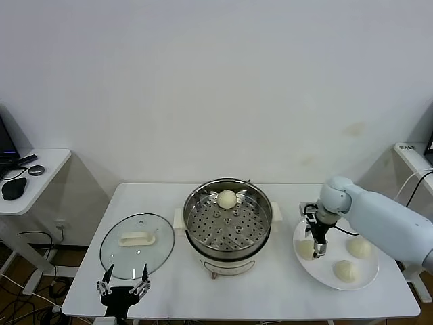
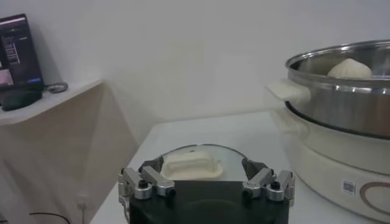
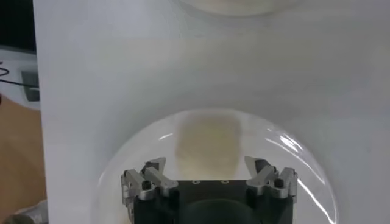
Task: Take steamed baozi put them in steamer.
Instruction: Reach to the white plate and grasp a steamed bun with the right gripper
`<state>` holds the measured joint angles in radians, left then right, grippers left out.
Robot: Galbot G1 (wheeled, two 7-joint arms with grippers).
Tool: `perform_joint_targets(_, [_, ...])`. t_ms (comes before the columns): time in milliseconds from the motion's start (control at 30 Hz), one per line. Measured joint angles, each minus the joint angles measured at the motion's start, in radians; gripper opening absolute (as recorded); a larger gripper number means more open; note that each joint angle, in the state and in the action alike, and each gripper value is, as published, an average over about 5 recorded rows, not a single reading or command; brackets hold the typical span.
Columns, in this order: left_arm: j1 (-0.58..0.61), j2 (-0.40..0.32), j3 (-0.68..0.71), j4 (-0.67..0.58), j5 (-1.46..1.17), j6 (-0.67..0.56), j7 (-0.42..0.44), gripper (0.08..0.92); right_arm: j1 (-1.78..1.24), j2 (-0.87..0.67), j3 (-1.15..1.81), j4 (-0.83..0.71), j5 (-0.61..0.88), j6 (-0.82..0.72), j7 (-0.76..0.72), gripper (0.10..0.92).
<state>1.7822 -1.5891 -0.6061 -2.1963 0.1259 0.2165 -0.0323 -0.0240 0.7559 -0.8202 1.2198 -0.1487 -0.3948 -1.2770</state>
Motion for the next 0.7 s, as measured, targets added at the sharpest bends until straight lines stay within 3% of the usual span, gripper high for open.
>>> perform_joint_targets(367, [0.001, 0.002, -0.001, 0.001, 0.0, -0.001, -0.001, 0.823, -0.016, 0.022, 0.01, -0.018, -0.022, 0.004, -0.003, 0.817])
perform_joint_targets(700, [-0.004, 0.001, 0.0, 0.003, 0.0, -0.001, -0.002, 0.823, -0.023, 0.019, 0.022, -0.023, -0.031, 0.001, -0.012, 0.604])
